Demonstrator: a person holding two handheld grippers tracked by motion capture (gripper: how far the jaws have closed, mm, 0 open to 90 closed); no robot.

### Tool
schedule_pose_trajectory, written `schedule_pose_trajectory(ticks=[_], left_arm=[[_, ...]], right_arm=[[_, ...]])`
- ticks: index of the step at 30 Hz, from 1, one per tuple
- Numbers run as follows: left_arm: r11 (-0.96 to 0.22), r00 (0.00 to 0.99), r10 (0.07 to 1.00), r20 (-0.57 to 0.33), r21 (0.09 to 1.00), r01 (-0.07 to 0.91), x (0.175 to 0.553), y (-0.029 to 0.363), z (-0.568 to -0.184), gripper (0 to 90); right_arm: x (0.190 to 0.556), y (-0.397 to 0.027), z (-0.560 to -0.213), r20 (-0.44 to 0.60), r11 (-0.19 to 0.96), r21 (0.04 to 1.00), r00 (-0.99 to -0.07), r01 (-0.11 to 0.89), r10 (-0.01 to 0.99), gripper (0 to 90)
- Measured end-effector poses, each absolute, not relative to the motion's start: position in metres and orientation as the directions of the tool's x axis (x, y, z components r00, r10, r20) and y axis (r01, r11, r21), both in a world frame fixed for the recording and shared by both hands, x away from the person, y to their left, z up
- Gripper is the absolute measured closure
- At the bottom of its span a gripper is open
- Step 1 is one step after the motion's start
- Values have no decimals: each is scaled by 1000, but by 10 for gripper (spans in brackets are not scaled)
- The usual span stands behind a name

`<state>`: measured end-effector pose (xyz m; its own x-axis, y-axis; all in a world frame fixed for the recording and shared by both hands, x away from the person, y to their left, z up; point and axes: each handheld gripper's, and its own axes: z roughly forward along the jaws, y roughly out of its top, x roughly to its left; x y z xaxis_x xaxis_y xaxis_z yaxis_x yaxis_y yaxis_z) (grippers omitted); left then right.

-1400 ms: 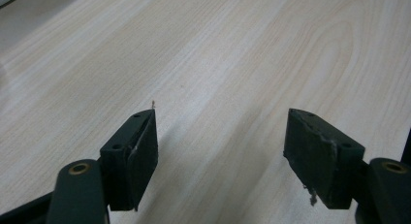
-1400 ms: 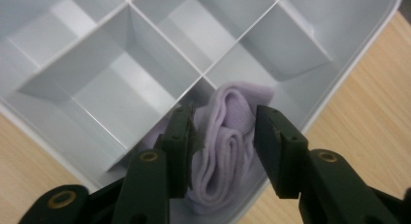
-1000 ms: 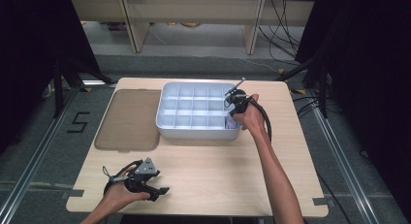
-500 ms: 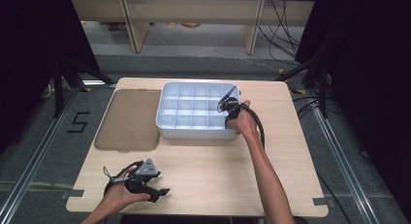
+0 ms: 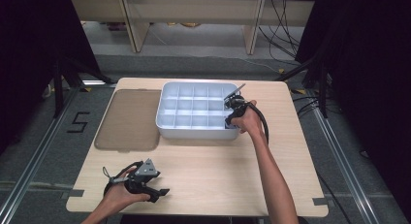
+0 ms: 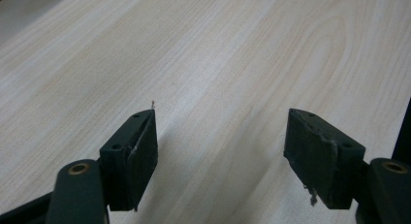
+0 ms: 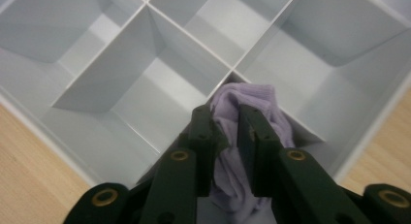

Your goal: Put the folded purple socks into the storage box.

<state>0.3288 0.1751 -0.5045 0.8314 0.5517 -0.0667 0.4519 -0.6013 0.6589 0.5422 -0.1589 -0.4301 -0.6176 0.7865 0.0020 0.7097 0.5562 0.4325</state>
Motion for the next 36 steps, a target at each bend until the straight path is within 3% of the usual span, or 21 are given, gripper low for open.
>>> schedule_pose_trajectory(ticks=[13, 19, 36], left_arm=[[-595, 830, 552, -74, 663, 455, 329, 175, -504, 276], [-600, 834, 549, -60, 667, 443, 329, 175, -503, 276], [-597, 833, 551, -56, 671, 440, 330, 176, -503, 274]], right_arm=[[523, -172, -397, 22, 496, 543, -602, 677, 798, 703], [508, -172, -383, 18, 491, 605, -628, 627, 778, 641], [471, -160, -386, 42, 465, 674, -658, 574, 752, 471]])
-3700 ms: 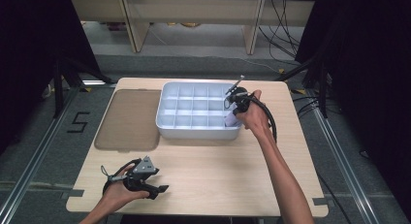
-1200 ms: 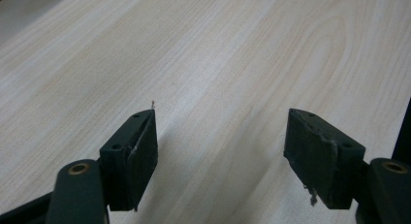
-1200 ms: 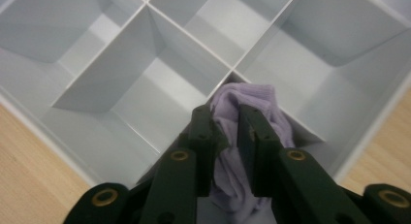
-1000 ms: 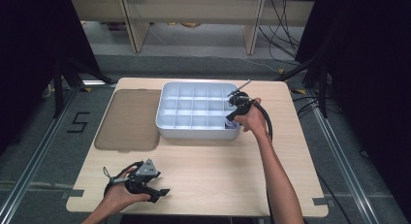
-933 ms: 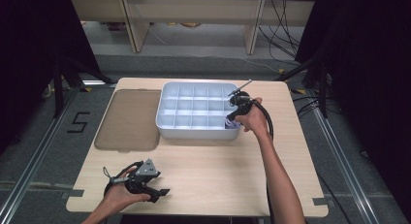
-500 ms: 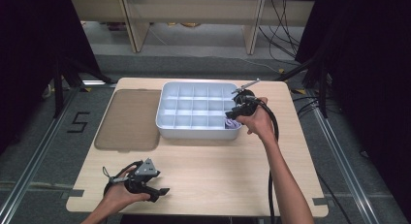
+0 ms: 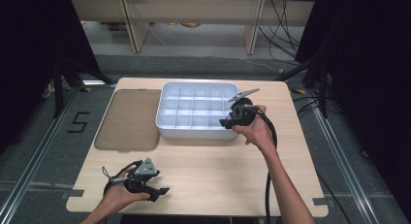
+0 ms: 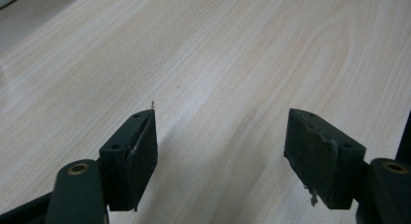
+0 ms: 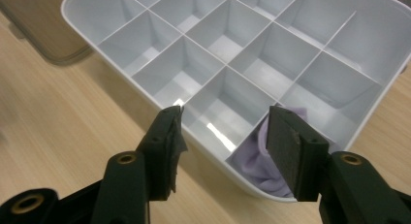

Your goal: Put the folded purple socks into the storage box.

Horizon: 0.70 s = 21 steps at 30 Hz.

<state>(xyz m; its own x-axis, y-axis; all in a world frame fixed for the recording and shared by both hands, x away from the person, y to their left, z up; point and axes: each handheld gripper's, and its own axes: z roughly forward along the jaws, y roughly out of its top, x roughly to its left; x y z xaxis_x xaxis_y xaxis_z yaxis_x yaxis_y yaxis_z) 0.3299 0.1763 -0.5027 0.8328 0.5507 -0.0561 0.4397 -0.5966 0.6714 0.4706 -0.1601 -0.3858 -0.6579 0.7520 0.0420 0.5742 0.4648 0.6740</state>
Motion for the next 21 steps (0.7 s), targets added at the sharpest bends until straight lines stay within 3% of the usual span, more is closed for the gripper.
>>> schedule_pose_trajectory(ticks=[21], left_arm=[[-594, 829, 555, -71, 664, 455, 330, 176, -503, 274]], right_arm=[[448, -152, -397, 62, 466, 693, -689, 550, 722, 412]])
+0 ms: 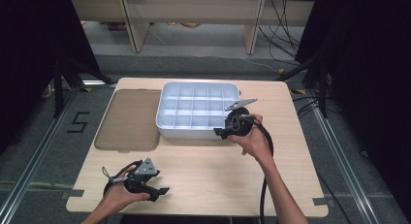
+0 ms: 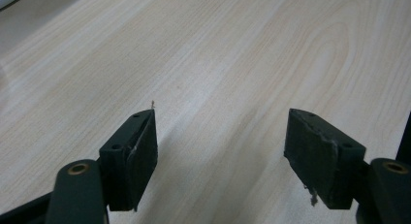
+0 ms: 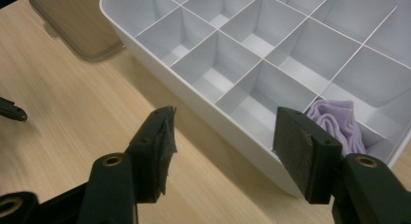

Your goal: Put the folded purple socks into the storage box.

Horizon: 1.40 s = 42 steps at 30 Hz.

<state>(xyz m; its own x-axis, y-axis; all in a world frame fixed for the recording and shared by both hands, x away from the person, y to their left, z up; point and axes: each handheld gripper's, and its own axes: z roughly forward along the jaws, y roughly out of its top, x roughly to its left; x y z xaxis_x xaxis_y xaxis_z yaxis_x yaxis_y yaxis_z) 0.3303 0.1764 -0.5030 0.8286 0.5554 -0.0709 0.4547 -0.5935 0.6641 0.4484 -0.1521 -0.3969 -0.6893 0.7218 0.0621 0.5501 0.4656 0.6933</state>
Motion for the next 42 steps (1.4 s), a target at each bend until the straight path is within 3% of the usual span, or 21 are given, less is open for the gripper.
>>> schedule_pose_trajectory(ticks=[22, 42], left_arm=[[-589, 825, 561, -64, 669, 452, 330, 176, -504, 273], [-589, 838, 540, -74, 679, 439, 327, 175, -502, 269]], right_arm=[[425, -142, -411, 102, 426, 723, -694, 544, 712, 338], [405, -135, -425, 89, 457, 718, -721, 524, 687, 290]])
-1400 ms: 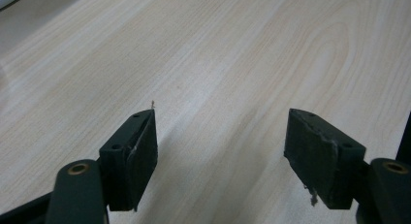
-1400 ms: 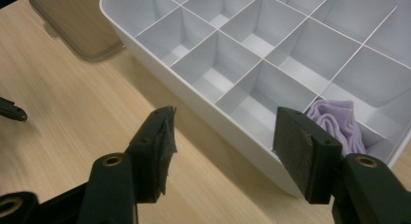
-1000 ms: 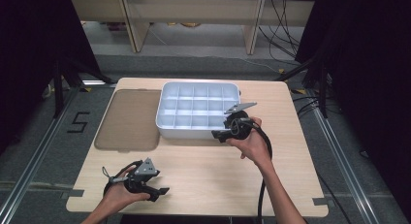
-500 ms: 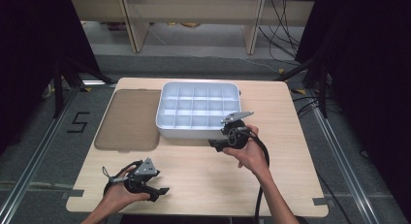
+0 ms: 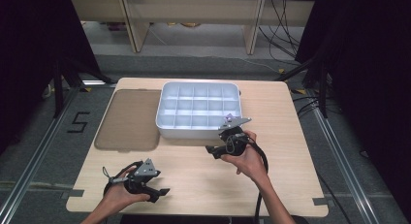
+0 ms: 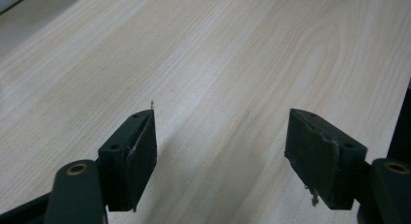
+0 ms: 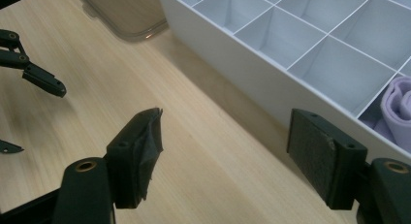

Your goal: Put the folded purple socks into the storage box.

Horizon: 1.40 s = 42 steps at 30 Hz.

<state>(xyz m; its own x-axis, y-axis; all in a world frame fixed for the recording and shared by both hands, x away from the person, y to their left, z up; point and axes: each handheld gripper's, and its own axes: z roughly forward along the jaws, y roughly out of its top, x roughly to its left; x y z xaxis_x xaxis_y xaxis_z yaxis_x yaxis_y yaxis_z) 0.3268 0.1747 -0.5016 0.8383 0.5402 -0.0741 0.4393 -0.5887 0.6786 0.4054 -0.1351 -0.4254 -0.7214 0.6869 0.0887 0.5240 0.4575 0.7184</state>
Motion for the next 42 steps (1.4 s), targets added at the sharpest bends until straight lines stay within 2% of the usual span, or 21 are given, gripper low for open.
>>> schedule_pose_trajectory(ticks=[1, 8, 14, 16, 30, 36, 42], left_arm=[[-591, 839, 539, -71, 678, 437, 327, 175, -501, 269], [-604, 849, 527, -49, 681, 414, 327, 174, -500, 261], [-594, 842, 538, -48, 686, 419, 325, 174, -500, 249], [-602, 846, 532, -33, 688, 405, 326, 175, -500, 239], [-600, 846, 533, -29, 692, 402, 326, 175, -500, 235], [-579, 838, 543, -55, 699, 421, 325, 174, -500, 235], [-593, 843, 537, -32, 696, 404, 325, 174, -499, 235]], right_arm=[[403, -135, -425, 102, 460, 703, -716, 543, 690, 287], [400, -137, -432, 72, 488, 706, -738, 513, 671, 239], [394, -139, -438, 101, 479, 687, -725, 546, 682, 228], [393, -140, -441, 79, 497, 694, -741, 522, 667, 219], [377, -146, -455, 104, 478, 691, -729, 542, 676, 195], [370, -147, -464, 106, 482, 685, -730, 546, 676, 193], [364, -146, -470, 111, 476, 688, -727, 548, 678, 187]])
